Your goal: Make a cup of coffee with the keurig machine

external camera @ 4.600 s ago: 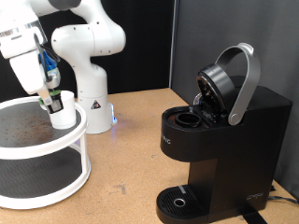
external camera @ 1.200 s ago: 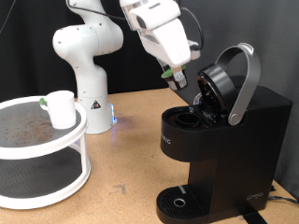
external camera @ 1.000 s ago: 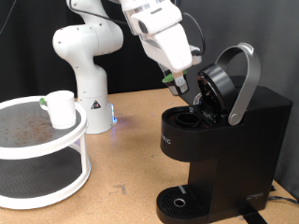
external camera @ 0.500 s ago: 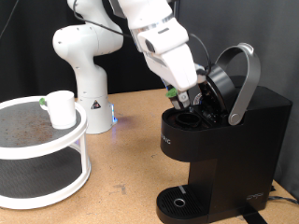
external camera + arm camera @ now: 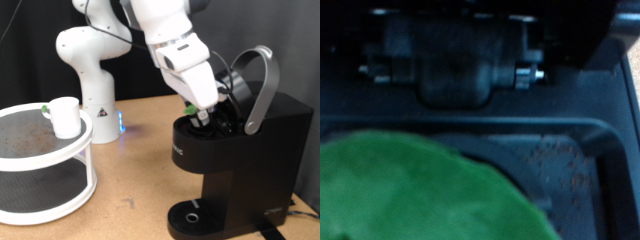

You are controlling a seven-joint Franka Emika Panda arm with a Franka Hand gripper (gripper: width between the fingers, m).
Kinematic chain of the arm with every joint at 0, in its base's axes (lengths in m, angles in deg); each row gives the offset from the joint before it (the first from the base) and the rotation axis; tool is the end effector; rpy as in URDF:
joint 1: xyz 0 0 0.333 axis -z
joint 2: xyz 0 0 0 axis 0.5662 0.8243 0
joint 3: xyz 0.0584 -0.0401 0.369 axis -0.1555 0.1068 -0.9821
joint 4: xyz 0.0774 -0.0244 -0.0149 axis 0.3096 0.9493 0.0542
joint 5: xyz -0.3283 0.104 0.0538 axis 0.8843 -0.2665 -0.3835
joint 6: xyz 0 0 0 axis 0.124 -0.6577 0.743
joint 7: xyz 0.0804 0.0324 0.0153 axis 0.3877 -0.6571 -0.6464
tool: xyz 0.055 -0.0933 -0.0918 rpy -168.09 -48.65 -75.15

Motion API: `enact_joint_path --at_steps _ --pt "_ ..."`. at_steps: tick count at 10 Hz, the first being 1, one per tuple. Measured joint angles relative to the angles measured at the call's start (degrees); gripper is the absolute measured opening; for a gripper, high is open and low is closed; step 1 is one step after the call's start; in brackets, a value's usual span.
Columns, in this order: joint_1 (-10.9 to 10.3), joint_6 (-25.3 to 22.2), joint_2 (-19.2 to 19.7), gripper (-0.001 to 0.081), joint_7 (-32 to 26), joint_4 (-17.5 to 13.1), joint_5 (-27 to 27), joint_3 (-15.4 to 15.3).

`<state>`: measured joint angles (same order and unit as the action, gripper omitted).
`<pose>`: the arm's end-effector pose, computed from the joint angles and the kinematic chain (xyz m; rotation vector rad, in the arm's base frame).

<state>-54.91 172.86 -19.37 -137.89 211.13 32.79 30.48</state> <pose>0.4562 0.0678 0.4649 -2.6435 -1.0152 -0.3659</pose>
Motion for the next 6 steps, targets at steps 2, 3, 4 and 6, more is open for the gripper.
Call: enact_joint_path --at_steps 2,3,4,6 --pt "-0.29 0.82 0.23 0.0469 0.19 -0.01 -0.47 -0.80" --pt "-0.29 0.82 0.30 0.0469 0.85 -0.04 0.09 -1.17" --pt "-0.29 0.88 0.35 0.0469 2.94 -0.07 2.12 -1.49" --pt "-0.29 1.10 0.35 0.0469 4.82 -0.10 3.86 -1.75"
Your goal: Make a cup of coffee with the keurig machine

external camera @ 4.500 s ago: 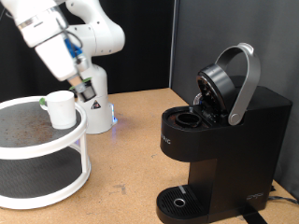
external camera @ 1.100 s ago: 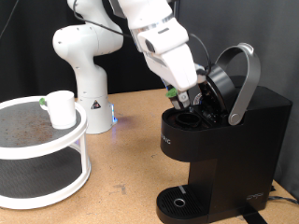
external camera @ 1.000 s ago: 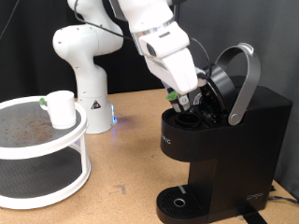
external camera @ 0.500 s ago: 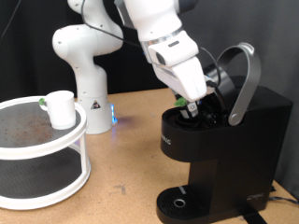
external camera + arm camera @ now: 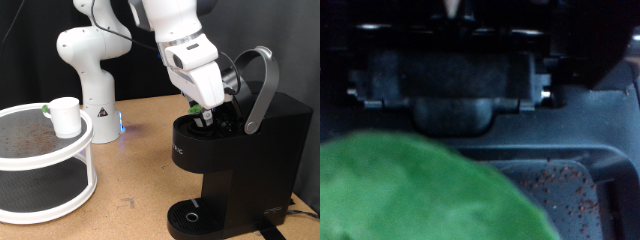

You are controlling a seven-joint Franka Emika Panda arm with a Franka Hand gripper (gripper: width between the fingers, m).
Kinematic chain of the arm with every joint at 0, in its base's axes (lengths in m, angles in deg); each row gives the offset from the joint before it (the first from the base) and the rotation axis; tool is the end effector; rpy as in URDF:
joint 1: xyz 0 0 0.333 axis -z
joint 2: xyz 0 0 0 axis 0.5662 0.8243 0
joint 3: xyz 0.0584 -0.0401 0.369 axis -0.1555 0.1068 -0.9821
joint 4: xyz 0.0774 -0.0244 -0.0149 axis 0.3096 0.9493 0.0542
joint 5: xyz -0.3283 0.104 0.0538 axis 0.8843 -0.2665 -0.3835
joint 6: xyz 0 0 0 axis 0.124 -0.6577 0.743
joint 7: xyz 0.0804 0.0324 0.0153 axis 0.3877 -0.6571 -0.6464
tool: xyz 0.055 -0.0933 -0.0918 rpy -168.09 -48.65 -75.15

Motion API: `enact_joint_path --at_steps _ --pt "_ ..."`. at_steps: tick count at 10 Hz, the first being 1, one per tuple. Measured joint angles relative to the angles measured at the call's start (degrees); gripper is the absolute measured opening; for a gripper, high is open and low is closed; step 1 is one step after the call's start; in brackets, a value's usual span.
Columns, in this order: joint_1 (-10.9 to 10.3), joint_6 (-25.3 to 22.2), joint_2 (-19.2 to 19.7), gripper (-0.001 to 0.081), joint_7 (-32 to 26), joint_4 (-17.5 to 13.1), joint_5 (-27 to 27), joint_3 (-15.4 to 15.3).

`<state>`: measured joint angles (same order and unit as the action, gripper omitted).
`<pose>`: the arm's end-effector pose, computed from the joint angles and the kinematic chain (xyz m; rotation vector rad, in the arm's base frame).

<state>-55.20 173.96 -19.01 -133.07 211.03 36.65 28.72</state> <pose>0.4568 0.0813 0.4640 -2.6953 -1.0224 -0.3423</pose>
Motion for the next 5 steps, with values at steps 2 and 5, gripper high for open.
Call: enact_joint_path --at_steps 2,5 --pt "0.01 0.02 0.00 0.0469 0.05 0.00 0.06 0.00" --pt "0.30 -0.01 -0.05 0.0469 0.05 0.02 0.06 0.06"
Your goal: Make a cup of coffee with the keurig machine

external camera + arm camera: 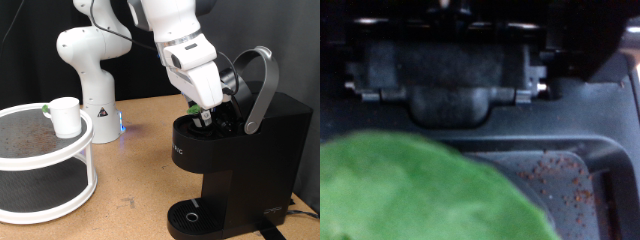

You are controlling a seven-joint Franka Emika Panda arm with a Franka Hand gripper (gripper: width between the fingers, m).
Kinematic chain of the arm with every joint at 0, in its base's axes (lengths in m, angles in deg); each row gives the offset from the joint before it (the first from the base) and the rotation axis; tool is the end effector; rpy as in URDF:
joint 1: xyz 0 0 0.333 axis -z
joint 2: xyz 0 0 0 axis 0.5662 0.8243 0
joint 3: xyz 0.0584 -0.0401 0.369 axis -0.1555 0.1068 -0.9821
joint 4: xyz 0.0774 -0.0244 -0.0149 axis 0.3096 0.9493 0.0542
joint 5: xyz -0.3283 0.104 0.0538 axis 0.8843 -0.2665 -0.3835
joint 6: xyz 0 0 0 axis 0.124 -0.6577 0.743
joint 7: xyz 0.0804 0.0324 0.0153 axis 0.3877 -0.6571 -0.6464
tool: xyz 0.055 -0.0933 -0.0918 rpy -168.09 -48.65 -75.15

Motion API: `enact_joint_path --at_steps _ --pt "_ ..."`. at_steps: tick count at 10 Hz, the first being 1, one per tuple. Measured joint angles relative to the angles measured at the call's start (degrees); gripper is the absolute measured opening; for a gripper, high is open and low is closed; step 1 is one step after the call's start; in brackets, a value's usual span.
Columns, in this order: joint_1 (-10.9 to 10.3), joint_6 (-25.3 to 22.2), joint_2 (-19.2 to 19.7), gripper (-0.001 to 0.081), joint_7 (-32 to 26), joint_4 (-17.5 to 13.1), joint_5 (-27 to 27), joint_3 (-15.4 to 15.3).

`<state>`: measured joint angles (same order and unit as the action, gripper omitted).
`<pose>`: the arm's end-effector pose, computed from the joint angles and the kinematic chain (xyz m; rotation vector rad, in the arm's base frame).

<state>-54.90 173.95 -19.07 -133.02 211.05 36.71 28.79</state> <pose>0.4571 0.0782 0.4643 -2.6995 -1.0139 -0.3438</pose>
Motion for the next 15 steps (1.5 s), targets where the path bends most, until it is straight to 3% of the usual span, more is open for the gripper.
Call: enact_joint_path --at_steps 5,10,15 --pt "1.27 -0.13 -0.04 0.0469 0.34 0.08 0.89 0.22" --pt "1.06 0.84 2.25 0.0469 4.86 -0.77 3.64 -0.91" --pt "0.75 0.66 3.21 0.0479 4.31 -1.77 1.52 -1.48"
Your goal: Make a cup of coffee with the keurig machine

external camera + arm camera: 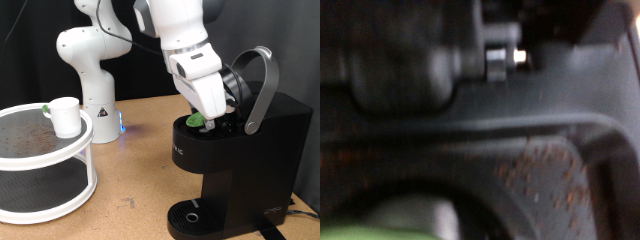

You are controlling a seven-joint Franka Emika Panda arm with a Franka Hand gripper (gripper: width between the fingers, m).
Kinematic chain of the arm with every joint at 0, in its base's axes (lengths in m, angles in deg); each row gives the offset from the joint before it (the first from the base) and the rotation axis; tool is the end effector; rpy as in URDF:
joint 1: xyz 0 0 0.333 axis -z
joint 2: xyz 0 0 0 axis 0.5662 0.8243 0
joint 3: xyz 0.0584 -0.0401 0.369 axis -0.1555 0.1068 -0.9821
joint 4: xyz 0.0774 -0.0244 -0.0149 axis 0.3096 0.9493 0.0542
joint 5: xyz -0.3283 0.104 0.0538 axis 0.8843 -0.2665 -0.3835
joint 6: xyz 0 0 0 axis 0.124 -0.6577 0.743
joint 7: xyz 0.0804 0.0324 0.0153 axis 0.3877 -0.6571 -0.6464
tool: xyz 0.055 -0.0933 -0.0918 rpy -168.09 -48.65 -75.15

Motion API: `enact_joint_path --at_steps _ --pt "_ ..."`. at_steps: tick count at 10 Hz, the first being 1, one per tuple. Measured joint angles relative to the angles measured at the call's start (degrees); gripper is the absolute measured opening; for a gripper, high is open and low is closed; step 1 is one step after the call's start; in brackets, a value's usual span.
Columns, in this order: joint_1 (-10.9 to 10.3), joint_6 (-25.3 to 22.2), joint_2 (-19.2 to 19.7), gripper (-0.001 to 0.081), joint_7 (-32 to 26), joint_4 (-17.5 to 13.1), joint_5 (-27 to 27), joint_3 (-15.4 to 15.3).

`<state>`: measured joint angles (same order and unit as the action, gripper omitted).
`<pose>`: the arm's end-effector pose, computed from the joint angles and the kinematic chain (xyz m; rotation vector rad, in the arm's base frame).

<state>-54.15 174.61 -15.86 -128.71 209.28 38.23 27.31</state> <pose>0.4718 0.0863 0.4527 -2.7504 -0.9560 -0.3015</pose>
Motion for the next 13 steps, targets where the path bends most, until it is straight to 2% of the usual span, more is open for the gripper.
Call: enact_joint_path --at_steps 1,2,3,5,7,9,11,13 --pt "-0.05 0.01 0.00 0.0652 -0.96 -0.16 -1.29 0.00" --pt "-0.02 0.02 -0.02 0.0652 -2.22 -0.19 -2.40 0.04" --pt "0.00 0.01 -0.08 0.0774 -2.95 -0.21 -3.15 0.10" --pt "0.07 -0.62 -0.96 0.0798 -6.53 -0.21 -6.73 0.68" --pt "0.39 -2.61 -3.49 0.0806 -11.28 0.12 -10.57 2.19" --pt "1.18 -3.99 -6.41 0.0807 -12.03 1.50 -10.66 3.13" --pt "1.16 -3.39 -6.18 0.0807 -12.60 1.53 -11.31 3.10" --pt "1.16 -1.85 -7.49 0.0807 -17.40 1.49 -17.20 4.28"
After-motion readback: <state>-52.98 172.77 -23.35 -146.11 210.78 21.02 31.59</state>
